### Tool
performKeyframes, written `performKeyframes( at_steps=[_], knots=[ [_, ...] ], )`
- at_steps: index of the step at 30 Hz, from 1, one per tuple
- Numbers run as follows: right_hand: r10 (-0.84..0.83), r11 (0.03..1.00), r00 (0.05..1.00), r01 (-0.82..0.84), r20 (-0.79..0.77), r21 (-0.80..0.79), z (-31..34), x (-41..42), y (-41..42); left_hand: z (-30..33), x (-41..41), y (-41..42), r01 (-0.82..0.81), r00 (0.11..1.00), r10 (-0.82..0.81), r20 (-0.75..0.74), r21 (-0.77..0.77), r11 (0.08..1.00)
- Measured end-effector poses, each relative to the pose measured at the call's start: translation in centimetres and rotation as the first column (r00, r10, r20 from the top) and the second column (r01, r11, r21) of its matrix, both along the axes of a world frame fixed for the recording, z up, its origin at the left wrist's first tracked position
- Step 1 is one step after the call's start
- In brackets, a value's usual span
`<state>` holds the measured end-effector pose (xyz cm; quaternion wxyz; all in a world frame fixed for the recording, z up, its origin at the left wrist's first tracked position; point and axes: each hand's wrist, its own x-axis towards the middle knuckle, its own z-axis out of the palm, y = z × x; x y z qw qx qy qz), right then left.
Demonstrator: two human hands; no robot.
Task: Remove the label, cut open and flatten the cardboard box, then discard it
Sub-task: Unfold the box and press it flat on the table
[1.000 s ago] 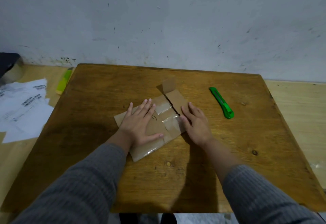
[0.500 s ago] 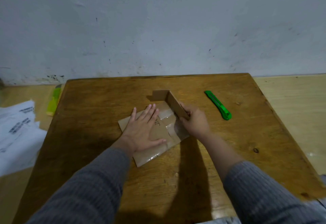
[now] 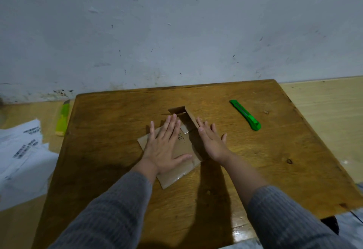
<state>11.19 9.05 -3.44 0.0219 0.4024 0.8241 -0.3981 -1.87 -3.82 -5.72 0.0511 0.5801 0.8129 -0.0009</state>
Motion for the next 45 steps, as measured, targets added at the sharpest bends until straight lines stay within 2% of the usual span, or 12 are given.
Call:
performKeyframes(
  at_steps=[7,11,15,18,21,24,26,28,29,34,38,45],
  knots=[
    [-0.01,0.996,0.998,0.005,0.06,0.085,0.1,0.0,-1.7,-0.4,-0.3,-0.7,0.02,0.999,-0.022,0.04,0.045,0.999],
    [-0.053,0.985,0.998,0.049,0.02,0.163,0.2,0.2,-1.9,0.0,0.8,-0.7,-0.139,0.983,0.137,0.121,0.006,0.99],
    [-0.239,0.937,0.962,0.193,-0.135,-0.29,2.8,-0.4,-2.1,-0.5,2.0,-1.8,-0.201,0.973,0.188,0.134,0.094,0.975],
    [-0.22,0.831,0.969,0.126,-0.112,-0.542,4.9,0.3,-1.0,-0.6,2.1,-2.6,-0.191,0.968,0.154,0.196,0.182,0.965],
    [-0.137,0.755,0.983,0.022,-0.124,-0.656,5.5,1.0,-0.7,-0.5,2.8,-3.1,-0.206,0.957,0.147,0.251,0.226,0.952],
    [-0.134,0.773,0.981,0.014,-0.141,-0.635,4.9,1.5,-1.2,-0.4,4.0,-3.4,-0.318,0.935,0.265,0.237,0.224,0.921],
    [-0.157,0.801,0.976,0.038,-0.149,-0.597,4.6,2.1,-1.4,-0.3,5.3,-3.7,-0.573,0.811,0.526,0.254,0.166,0.803],
    [-0.166,0.842,0.975,0.064,-0.144,-0.535,4.2,2.9,-1.6,0.1,6.9,-3.8,-0.805,0.564,0.749,0.348,0.026,0.593],
    [-0.182,0.851,0.973,0.082,-0.145,-0.519,3.9,3.3,-1.6,0.3,7.7,-3.7,-0.842,0.487,0.786,0.381,-0.035,0.538],
    [-0.317,0.815,0.923,0.146,-0.219,-0.561,3.3,5.9,-1.3,2.5,10.1,-2.8,-0.858,0.419,0.736,0.531,-0.032,0.512],
    [-0.386,0.797,0.878,0.162,-0.283,-0.582,4.5,8.0,0.1,4.8,11.7,-2.0,-0.847,0.356,0.511,0.783,0.038,0.531],
    [-0.422,0.782,0.845,0.156,-0.328,-0.604,7.1,12.2,1.5,9.0,15.1,-1.1,-0.849,0.258,0.285,0.923,0.076,0.523]
  ],
)
